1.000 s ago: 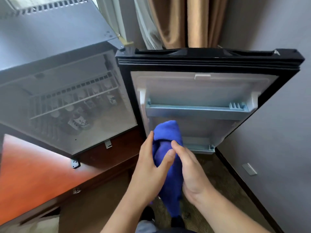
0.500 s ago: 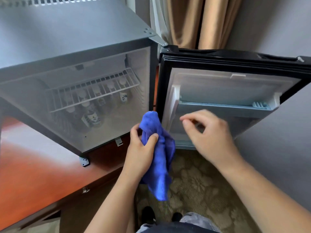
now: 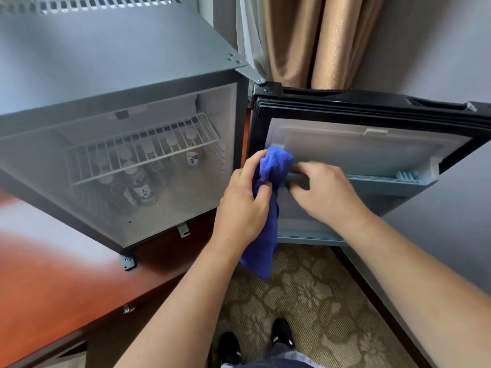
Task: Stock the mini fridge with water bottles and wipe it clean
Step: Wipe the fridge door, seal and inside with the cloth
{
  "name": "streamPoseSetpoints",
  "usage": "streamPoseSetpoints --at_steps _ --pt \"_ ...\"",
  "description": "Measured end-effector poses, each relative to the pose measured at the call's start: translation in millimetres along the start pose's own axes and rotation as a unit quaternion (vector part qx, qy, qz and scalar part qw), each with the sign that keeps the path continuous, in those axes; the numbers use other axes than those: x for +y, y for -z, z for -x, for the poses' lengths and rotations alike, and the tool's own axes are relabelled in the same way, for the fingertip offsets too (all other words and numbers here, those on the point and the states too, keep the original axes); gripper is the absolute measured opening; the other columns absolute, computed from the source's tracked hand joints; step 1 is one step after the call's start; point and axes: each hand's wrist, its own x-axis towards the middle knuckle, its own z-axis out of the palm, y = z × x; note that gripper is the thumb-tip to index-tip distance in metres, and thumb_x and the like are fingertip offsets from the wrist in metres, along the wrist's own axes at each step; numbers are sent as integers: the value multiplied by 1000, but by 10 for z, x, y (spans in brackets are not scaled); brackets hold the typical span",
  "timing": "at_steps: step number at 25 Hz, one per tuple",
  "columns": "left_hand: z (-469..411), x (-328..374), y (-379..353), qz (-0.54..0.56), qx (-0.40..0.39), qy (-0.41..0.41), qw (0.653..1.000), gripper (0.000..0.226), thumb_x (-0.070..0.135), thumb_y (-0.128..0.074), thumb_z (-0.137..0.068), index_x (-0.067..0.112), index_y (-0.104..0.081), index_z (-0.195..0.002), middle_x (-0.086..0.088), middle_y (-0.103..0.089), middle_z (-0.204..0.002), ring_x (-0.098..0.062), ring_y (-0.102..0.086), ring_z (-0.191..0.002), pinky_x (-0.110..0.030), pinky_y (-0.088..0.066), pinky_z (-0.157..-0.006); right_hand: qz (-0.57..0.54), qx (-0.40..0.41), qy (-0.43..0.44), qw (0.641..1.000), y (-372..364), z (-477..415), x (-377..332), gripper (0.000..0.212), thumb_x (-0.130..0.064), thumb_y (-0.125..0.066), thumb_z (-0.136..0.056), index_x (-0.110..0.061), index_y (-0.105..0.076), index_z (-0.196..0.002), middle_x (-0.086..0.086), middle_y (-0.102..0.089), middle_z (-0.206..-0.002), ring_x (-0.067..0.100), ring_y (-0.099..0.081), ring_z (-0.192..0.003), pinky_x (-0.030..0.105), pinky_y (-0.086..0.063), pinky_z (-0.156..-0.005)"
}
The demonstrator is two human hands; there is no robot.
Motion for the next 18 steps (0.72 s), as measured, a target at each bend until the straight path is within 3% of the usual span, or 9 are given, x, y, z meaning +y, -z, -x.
streamPoseSetpoints --at_steps 6,10,14,18 --pt "-56 -331 -153 -18 -42 99 994 58 37 -44 -86 60 -41 -138 15 -64 -131 -15 -60 -123 -46 -48 -105 -13 10 -8 1000 -30 -18 35 24 -30 -68 -92 -21 -75 -114 -1 -76 -111 29 -67 -108 50 -49 -99" --pt "-72 -581 -168 -19 -82 138 987 52 24 -53 -92 48 -51 -139 15 -69 -125 -12 -61 -121 -28 -45 -100 -16 12 -5 1000 -72 -3 44 26 -35 -66 -95 -23 -73 -117 -5 -75 -112 25 -65 -109 44 -45 -100" --pt "-67 -264 -12 49 -43 51 997 41 25 -54 -102 42 -55 -139 24 -67 -125 11 -57 -118 -7 -41 -95 -11 23 -8 1000 -84 10 27 23 -34 -66 -93 -25 -74 -113 -6 -76 -108 25 -65 -107 43 -45 -98" --pt "-203 -10 131 8 5 -24 1000 26 38 -53 -103 44 -61 -127 22 -69 -115 8 -60 -111 -7 -41 -89 -26 16 -16 999 -60 -6 5 24 -34 -65 -90 -27 -75 -110 -5 -77 -108 28 -66 -108 49 -49 -98"
